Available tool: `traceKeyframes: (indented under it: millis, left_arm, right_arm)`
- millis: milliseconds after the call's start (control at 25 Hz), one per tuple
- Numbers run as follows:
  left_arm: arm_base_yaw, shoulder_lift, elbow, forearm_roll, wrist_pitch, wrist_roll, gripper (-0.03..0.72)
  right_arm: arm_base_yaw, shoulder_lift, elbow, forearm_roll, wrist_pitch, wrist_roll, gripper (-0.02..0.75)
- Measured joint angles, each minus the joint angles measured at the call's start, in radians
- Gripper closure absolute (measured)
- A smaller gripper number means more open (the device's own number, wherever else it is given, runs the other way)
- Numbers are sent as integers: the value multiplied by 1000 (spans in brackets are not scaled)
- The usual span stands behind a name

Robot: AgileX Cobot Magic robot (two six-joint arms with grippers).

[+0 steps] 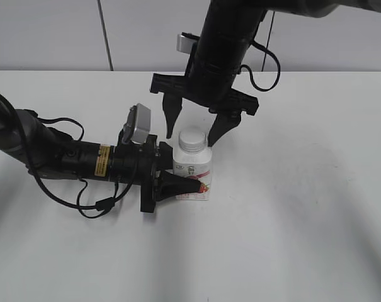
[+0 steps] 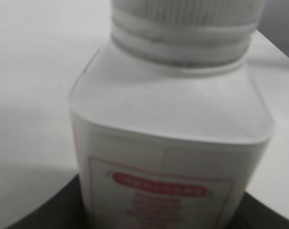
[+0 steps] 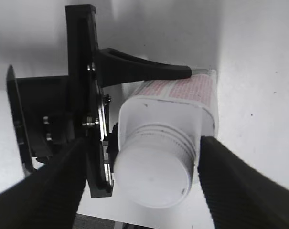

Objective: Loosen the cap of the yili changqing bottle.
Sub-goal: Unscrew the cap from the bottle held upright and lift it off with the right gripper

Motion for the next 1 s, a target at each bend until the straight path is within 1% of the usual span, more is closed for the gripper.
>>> traceKeyframes:
  millis: [160,320,440,600,680,840,1000]
  left_arm:
    - [0,0,0,0,0,0,316]
    - [0,0,0,0,0,0,316]
    - [0,0,0,0,0,0,316]
    - [0,0,0,0,0,0,316]
    - [0,0,0,0,0,0,316]
    - [0,0,0,0,0,1,316]
    - [0,0,0,0,0,3,317]
  right_arm:
    - [1,0,17,0,1,0,182]
    - [1,0,17,-1,1,-1,266]
    - [1,0,17,-8,5,-1,308]
    - [1,0,17,-9,5,-1,316]
    - [1,0,17,-9,5,-4,332]
    - [1,0,17,-9,6,-36,332]
    - [1,0,17,-8,10,-152,335]
